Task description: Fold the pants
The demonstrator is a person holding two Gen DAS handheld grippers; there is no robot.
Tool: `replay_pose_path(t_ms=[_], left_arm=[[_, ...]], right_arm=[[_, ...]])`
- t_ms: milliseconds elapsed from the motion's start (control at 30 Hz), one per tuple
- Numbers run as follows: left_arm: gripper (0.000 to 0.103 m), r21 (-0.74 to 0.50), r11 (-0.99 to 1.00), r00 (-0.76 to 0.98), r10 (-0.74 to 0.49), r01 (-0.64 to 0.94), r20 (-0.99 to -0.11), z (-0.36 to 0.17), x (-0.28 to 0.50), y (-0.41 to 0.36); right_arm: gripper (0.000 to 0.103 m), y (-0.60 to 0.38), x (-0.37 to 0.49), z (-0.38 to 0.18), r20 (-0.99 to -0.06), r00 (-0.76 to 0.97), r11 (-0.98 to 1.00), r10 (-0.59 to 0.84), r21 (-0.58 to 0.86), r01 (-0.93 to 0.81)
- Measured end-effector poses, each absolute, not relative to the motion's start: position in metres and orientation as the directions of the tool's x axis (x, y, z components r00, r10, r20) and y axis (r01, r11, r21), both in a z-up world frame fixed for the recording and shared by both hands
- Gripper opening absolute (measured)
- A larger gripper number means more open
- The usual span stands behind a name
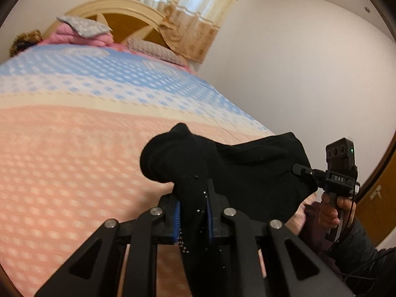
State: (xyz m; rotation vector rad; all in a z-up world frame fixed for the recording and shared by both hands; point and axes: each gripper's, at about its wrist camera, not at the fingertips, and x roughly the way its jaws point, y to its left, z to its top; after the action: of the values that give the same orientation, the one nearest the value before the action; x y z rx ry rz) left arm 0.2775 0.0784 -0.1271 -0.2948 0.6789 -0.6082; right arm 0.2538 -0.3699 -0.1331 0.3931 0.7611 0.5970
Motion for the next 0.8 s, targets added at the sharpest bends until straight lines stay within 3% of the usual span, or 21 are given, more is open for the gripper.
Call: replay_pose_path(t_ms=[433, 800], left_arm=[[0.016, -0.389, 0.906, 0.769, -0.366, 0.167, -0.524, -0.123, 0.305, 0.214], [0.016, -0.373, 0.927, 0.771, -0.263, 0.036, -0.580, -0.153, 0.320, 0.259]], right_arm=[[0.028, -0.186, 0.388, -0.134, -0.543, 0.354, 0.642, 0.762, 0.559, -0.524], [0.028, -0.102, 0.452, -0.180, -0.581, 0.228, 0.601, 0.781, 0.601, -0.527]])
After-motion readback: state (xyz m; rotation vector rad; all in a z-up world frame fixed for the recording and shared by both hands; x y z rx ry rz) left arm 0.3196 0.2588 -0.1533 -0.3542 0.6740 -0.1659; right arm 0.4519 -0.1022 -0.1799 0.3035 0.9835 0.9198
